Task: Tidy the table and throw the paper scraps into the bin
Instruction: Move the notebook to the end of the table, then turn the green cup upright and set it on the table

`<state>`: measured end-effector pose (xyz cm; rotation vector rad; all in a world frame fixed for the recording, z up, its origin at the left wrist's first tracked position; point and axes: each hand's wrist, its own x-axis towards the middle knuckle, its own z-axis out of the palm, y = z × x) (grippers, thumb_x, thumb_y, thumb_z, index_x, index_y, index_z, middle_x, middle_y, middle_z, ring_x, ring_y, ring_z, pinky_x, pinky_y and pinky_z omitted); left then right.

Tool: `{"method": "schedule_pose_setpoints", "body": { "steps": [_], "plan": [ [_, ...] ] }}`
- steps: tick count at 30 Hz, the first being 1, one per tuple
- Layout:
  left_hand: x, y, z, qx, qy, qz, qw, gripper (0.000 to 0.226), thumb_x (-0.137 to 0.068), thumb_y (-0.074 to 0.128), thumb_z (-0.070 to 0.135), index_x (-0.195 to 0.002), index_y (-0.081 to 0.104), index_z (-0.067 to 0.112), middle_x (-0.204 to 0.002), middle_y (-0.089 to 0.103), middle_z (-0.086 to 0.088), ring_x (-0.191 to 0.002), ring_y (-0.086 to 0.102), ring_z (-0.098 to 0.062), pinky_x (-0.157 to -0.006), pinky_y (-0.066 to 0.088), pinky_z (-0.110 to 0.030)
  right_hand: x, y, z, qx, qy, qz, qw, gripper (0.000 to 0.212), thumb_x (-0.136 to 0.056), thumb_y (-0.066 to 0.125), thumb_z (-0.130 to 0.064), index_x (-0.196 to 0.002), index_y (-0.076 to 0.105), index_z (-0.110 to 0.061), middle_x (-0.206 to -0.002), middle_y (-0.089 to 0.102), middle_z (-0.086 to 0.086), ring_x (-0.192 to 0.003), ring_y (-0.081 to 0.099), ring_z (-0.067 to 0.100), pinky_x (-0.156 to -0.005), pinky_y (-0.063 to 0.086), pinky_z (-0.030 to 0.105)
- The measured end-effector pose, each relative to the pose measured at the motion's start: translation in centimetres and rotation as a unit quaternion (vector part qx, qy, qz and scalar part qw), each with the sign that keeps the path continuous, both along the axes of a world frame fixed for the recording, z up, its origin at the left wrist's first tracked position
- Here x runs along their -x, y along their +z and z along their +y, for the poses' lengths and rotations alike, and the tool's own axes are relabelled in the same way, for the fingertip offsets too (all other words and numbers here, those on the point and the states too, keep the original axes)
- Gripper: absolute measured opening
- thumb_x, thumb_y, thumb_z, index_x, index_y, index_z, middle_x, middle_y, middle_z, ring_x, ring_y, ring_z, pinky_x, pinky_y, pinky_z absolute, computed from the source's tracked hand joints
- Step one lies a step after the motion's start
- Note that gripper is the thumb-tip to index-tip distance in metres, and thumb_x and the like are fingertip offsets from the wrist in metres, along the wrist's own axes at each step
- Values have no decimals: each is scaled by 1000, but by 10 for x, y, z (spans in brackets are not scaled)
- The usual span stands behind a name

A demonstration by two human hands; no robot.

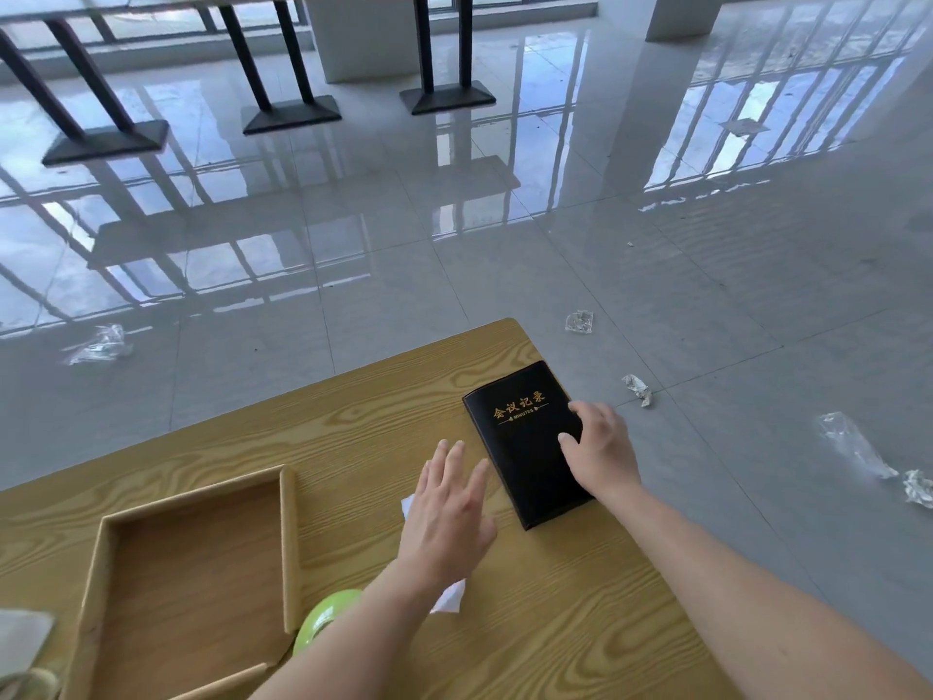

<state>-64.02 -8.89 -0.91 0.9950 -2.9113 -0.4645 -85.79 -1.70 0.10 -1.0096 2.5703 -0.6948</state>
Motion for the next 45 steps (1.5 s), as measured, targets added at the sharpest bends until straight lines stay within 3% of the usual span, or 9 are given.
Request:
{"method": "schedule_pose_setpoints", "body": {
  "steps": [15,23,29,33,36,41,45],
  "plan": [
    [-147,30,12,1,126,-19,992,68,-92,54,40,-152,28,22,-160,19,-13,-151,8,-29,-123,11,-43,-142,15,3,22,168,-48,984,42,-90,66,-18,-131,57,-15,-120,60,4,-111,57,18,-91,51,32],
    [-214,29,40,-18,187,22,982,54,-88,56,35,-140,46,22,-144,44,-7,-138,35,-26,-113,35,-38,-219,15,4,10,241,-115,964,36,-89,66,-21,-124,62,-16,-108,63,-4,-94,59,10,-87,50,28],
    [-245,14,56,-19,186,21,982,45,-90,55,34,-133,53,20,-134,53,-6,-129,46,-25,-108,39,-33,-271,5,14,-5,316,-53,947,54,-87,69,-34,-137,52,-20,-131,55,-1,-123,49,19,-105,41,31],
    [-254,4,62,0,151,26,988,40,-87,56,39,-121,60,18,-119,61,-5,-111,57,-25,-97,49,-34,-288,-2,17,-80,344,-28,935,77,-86,66,-47,-151,30,-29,-154,32,-2,-140,28,23,-116,30,38],
    [-253,-5,71,-18,124,28,992,38,-82,64,36,-115,61,17,-105,60,1,-93,54,-19,-86,50,-32,-294,-6,18,-143,349,-30,926,91,-82,67,-52,-154,13,-37,-162,14,-4,-145,17,24,-118,25,38],
    [-254,-14,77,-33,129,20,991,44,-87,52,23,-130,52,15,-119,57,4,-103,49,-18,-94,43,-29,-302,-12,13,-196,339,-8,920,97,-80,67,-56,-153,6,-42,-164,9,-1,-146,16,28,-118,23,41],
    [-255,-17,76,-62,131,33,989,54,-88,46,18,-142,39,15,-129,50,4,-110,45,-16,-99,37,-26,-304,-16,7,-189,331,10,925,90,-80,71,-50,-152,18,-39,-160,20,1,-140,25,28,-114,32,39]
  ]
}}
